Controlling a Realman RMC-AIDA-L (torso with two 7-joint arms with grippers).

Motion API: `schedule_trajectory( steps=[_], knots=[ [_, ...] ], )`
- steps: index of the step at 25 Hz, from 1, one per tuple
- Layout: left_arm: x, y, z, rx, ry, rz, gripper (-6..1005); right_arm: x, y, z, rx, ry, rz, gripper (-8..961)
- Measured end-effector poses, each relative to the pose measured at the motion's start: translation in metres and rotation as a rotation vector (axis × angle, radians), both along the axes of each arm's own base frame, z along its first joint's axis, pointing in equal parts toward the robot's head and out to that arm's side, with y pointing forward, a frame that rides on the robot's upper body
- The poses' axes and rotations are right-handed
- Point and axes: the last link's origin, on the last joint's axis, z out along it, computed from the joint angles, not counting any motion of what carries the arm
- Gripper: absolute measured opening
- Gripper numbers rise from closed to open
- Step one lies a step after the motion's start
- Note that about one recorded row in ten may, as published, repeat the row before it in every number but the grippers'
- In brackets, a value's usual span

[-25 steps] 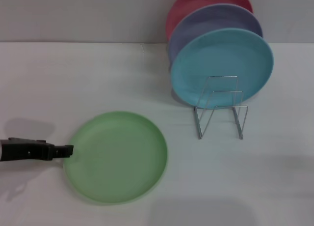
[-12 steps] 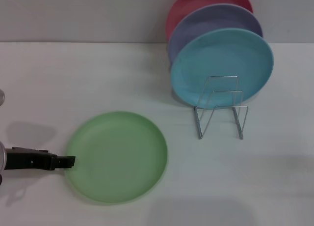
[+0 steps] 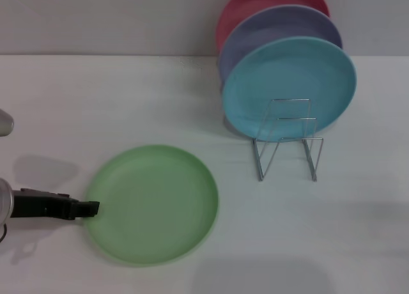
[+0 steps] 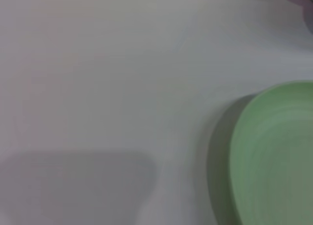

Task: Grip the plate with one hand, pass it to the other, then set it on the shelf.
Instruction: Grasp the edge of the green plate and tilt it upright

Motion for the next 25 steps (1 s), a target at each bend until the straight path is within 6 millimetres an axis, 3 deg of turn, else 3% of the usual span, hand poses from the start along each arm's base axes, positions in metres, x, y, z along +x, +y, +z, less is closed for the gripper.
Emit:
schedule_trajectory(
  steps=[8,15,22,25],
  knots=[
    [0.004,0.002,0.000,-0.001,0.002,-0.016,672,0.001,-0.001,0.000,-0.001,-0.004,-0.004,816],
    [0.008,0.002,-0.002,-0.008,0.005,-0.035,236,0.001,-0.002,0.000,-0.001,-0.005,-0.007,816],
    [0.014,0.002,-0.001,-0.002,0.007,-0.059,59,0.002,-0.003,0.000,0.000,-0.005,-0.009,816],
    [0.019,0.003,0.002,0.002,0.008,-0.079,38,0.002,-0.005,0.001,0.003,-0.006,-0.007,816]
  ],
)
